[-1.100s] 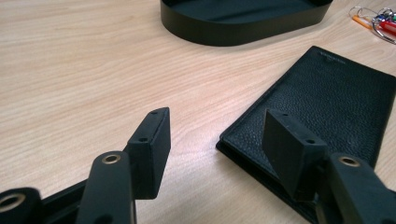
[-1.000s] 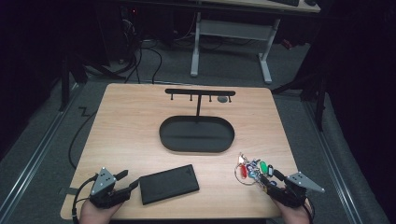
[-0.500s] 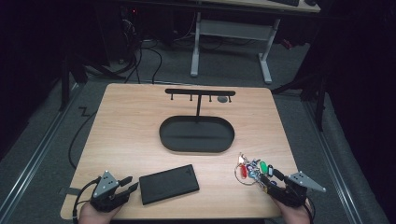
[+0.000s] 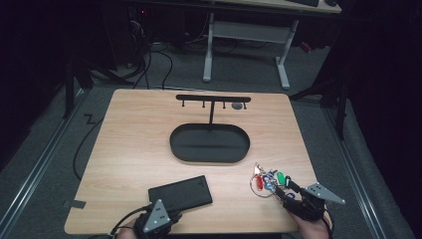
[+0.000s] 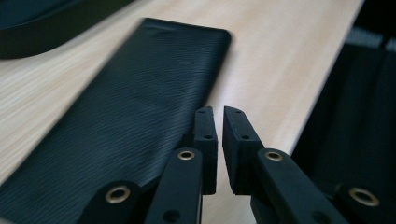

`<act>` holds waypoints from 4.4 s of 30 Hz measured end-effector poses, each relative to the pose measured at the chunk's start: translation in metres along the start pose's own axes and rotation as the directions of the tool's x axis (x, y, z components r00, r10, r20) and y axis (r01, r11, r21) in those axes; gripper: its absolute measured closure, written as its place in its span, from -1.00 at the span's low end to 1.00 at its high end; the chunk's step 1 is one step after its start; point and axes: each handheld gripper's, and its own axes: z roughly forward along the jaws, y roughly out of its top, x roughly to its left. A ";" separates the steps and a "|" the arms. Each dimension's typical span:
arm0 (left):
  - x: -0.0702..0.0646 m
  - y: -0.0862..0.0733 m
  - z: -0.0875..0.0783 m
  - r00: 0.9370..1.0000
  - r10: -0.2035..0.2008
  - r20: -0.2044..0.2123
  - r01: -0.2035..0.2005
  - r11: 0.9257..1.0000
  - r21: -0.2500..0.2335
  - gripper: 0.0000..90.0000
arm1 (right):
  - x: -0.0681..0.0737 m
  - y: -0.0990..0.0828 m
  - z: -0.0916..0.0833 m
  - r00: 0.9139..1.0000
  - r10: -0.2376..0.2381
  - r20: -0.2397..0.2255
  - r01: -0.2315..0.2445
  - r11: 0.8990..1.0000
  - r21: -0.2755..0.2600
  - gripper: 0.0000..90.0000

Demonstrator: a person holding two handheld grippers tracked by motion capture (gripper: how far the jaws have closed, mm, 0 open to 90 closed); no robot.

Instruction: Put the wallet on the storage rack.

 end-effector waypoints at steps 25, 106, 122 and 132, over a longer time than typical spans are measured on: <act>0.006 0.019 0.036 0.998 0.043 -0.053 -0.036 0.991 0.132 1.00 | -0.006 0.000 0.002 0.989 0.111 -0.094 -0.111 0.994 0.007 -0.03; 0.050 -0.029 0.001 0.960 0.166 -0.224 -0.165 0.986 0.022 0.54 | -0.002 -0.001 -0.001 0.996 0.055 -0.065 -0.055 0.998 0.007 -0.04; 0.047 -0.026 -0.008 0.962 0.144 -0.231 -0.153 0.988 -0.018 0.75 | -0.001 -0.002 0.001 0.996 0.058 -0.065 -0.058 0.998 0.010 -0.04; 0.041 -0.023 -0.018 0.976 0.099 -0.193 -0.114 0.991 -0.068 0.77 | 0.001 0.000 0.005 0.996 0.054 -0.075 -0.053 0.998 0.018 -0.04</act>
